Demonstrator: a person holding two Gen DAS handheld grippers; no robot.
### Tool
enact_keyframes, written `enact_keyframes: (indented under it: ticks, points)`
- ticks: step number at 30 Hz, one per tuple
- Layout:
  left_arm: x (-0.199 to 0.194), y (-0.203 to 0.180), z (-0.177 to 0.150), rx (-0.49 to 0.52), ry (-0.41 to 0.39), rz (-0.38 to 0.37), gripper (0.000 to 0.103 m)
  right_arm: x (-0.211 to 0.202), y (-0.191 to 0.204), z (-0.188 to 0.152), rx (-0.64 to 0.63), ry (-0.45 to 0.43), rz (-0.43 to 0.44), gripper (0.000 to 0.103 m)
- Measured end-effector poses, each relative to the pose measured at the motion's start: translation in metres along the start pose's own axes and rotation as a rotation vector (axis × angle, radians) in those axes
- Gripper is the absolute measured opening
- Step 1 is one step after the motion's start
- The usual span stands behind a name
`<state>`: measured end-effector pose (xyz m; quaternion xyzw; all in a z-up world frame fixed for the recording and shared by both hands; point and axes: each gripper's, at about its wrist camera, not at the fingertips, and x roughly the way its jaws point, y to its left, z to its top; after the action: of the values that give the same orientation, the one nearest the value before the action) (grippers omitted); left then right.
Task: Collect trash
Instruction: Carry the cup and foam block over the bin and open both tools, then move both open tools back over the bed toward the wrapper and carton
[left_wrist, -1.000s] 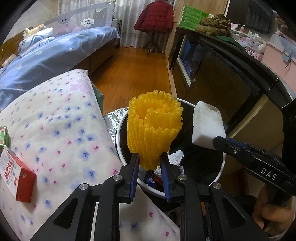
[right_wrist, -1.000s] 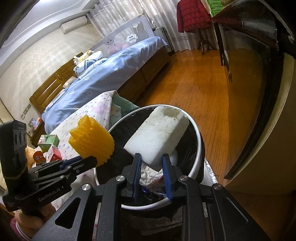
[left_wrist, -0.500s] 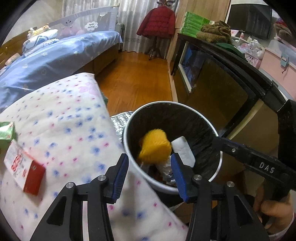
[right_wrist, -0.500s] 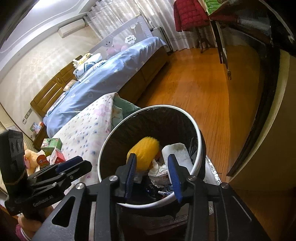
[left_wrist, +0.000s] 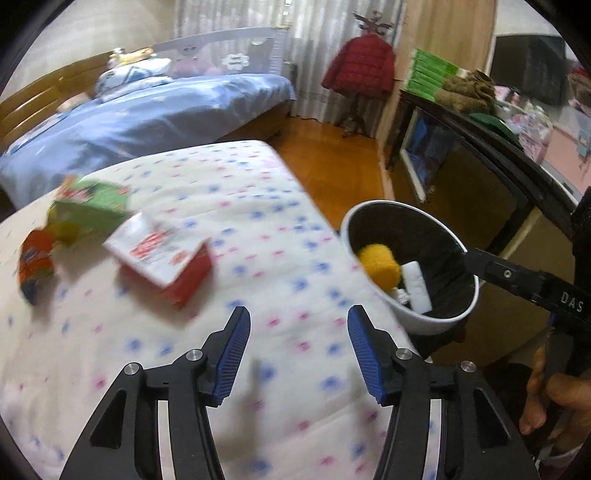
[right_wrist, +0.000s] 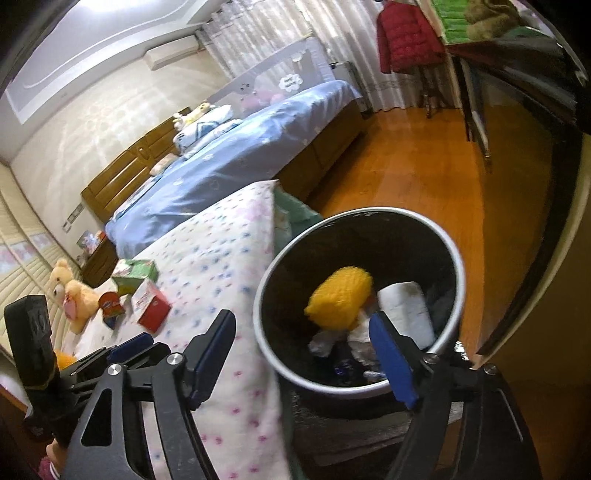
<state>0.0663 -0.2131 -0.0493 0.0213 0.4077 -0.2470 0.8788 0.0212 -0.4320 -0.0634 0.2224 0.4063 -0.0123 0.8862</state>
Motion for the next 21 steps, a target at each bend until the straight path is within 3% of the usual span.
enact_keyframes:
  ticks: [6,15,21]
  points:
    - [-0.029,0.028,-0.021,-0.085,-0.014,0.052,0.058,0.007,0.035,-0.006,-0.059,0.015,0.049,0.088]
    - [-0.068,0.062,-0.04,-0.185,-0.051,0.138,0.07,0.019,0.078,-0.014,-0.142,0.036,0.111,0.09]
    - [-0.086,0.087,-0.049,-0.241,-0.056,0.184,0.07,0.031,0.107,-0.018,-0.19,0.056,0.146,0.092]
